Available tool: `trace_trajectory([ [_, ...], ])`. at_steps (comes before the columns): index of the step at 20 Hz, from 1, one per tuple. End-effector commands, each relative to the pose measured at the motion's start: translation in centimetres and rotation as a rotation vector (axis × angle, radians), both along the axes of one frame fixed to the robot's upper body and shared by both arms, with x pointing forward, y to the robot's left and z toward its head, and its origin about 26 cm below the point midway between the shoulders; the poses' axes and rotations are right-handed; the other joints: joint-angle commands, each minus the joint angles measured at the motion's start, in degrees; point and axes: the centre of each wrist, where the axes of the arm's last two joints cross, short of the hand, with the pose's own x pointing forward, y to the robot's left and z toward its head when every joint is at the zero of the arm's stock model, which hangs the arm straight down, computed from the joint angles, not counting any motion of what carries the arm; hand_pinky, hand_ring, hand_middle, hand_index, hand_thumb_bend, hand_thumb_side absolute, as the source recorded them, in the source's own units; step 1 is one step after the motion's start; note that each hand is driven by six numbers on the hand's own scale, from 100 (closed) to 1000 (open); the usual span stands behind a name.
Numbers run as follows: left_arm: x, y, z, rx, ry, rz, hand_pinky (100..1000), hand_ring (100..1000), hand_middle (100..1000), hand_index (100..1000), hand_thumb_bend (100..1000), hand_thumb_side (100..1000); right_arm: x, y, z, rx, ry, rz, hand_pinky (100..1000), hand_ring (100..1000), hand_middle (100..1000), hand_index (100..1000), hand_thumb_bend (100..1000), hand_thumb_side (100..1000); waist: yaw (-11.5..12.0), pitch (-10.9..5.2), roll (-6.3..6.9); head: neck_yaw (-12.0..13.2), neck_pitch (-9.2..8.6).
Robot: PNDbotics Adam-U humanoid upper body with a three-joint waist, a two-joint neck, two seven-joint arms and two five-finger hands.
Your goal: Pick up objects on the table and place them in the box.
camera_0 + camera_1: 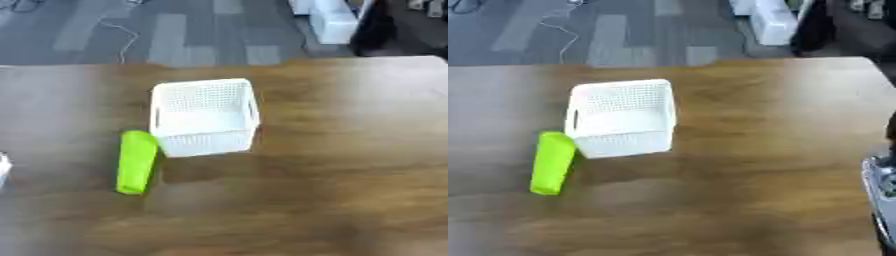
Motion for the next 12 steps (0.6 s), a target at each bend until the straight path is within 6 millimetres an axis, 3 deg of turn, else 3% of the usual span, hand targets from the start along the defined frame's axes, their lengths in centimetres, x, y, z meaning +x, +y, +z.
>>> trace_trajectory([
  [1,-0.19,0.04,0.53,0.004,-0.029,0.004,599,693,795,830,743,1000,-0.04,-0.05,0.76,0.033,-0.098,0.031,364,474,492,573,310,1000,-0.02,-0.36,0.05,-0.40,-0.04],
  [12,-0.21,0.04,0.47,0.024,0.006,0.045,603,699,800,829,713,1000,-0.02,0.05,0.77,0.032,-0.092,0.036,362,473,492,573,309,1000,-0.58,-0.40,0.04,0.10,-0.04],
])
